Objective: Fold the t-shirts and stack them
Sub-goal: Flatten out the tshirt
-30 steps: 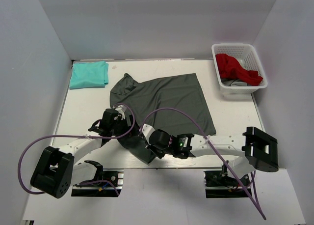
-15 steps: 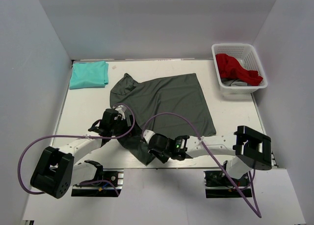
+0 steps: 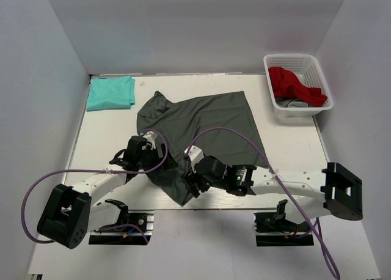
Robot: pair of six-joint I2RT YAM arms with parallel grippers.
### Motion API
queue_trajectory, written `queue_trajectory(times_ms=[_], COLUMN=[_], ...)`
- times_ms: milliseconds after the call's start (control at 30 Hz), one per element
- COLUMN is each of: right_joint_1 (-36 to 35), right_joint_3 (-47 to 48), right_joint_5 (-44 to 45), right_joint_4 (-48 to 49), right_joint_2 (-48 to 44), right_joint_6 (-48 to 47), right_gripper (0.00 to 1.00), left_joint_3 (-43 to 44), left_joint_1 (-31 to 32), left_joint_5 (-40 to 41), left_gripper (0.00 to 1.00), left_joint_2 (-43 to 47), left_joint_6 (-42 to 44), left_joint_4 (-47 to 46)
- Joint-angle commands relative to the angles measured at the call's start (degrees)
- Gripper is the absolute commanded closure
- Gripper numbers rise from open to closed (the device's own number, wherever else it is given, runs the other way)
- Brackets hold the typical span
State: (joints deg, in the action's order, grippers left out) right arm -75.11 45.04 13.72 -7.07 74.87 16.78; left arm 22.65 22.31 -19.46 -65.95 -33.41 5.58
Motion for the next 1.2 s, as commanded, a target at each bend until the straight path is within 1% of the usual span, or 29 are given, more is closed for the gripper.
queue_trajectory(times_ms=[0,67,100,167,233,267,367,467,500,567,600,667,733,767,800,867,933,1000,1100,1133,1167], right_joint_1=[2.0,3.1,3.7,4.5,5.5,5.9,7.7,8.5,8.4,8.6,8.6,8.4,8.5,8.4,8.5,8.4,8.6,8.5,8.7,8.8,9.0], right_joint_3=[0.7,1.5,1.5,0.8,0.1,-0.8,-1.5,-1.3,-1.4,-1.4,-1.8,-2.4,-2.7,-2.7,-3.0,-3.5,-4.6,-4.9,-3.6,-2.7,-2.2], right_joint_5=[2.0,0.9,0.3,-0.4,-0.2,0.4,-1.2,-4.1,-5.4,-6.2,-8.7,-10.8,-15.7,-18.3,-19.8,-24.5,-28.0,-28.9,-25.6,-20.9,-19.2], right_joint_4=[3.7,2.8,2.4,2.2,2.6,3.1,5.3,5.6,5.1,4.3,4.3,4.4,4.0,3.5,3.3,2.7,3.6,4.3,2.9,0.0,-0.9], right_joint_2=[3.7,5.2,7.2,8.3,9.0,9.6,11.6,14.0,14.2,14.5,13.8,12.9,12.4,11.9,11.6,11.5,11.9,12.2,11.0,10.4,9.6], right_joint_6=[2.6,4.6,4.9,6.3,6.8,7.1,7.7,6.9,6.6,7.2,7.2,8.1,9.8,10.6,11.1,13.3,15.4,15.9,16.0,15.7,14.7], right_gripper=[0.24,0.32,0.34,0.34,0.35,0.38,0.40,0.51,0.60,0.67,0.74,0.81,0.93,0.95,0.95,0.92,0.87,0.78,0.58,0.49,0.44], left_joint_3=[-1.4,-1.4,-1.4,-1.4,-1.4,-0.8,-0.1,1.4,2.0,3.9,4.6,6.2,7.4,8.2,8.2,9.8,11.2,11.9,12.5,12.5,13.0], left_joint_1=[-0.1,-0.1,-0.1,-0.1,-0.1,-0.1,-0.1,-0.1,-0.1,-0.1,-0.1,-0.1,-0.1,-0.1,-0.1,-0.1,-0.1,-0.1,-0.1,-0.1,-0.1], left_joint_5=[1.6,1.6,1.6,1.6,1.6,1.6,0.0,-4.3,-4.3,-3.7,-1.9,-1.2,-1.2,-1.2,-1.2,-1.2,-1.2,-1.2,-0.4,1.3,2.2], left_gripper=[0.00,0.00,0.00,0.00,0.00,0.00,0.00,0.00,0.00,0.00,0.00,0.00,0.00,0.00,0.00,0.00,0.00,0.00,0.00,0.00,0.00], left_joint_2=[0.5,1.1,1.1,1.1,1.1,1.1,1.7,4.7,5.7,8.9,9.9,11.1,11.1,10.6,9.7,8.7,7.0,6.1,4.6,4.6,3.1], left_joint_6=[1.2,1.2,1.2,1.2,1.2,1.2,1.2,-0.2,-0.2,-0.2,-0.2,-0.2,-0.2,-0.2,-0.2,-0.2,-0.2,-0.2,0.4,0.4,0.4], left_joint_4=[4.9,4.9,4.9,4.9,4.9,5.4,5.4,4.6,4.6,5.4,5.4,6.1,6.1,6.1,6.1,5.6,5.6,5.6,5.6,5.6,5.6])
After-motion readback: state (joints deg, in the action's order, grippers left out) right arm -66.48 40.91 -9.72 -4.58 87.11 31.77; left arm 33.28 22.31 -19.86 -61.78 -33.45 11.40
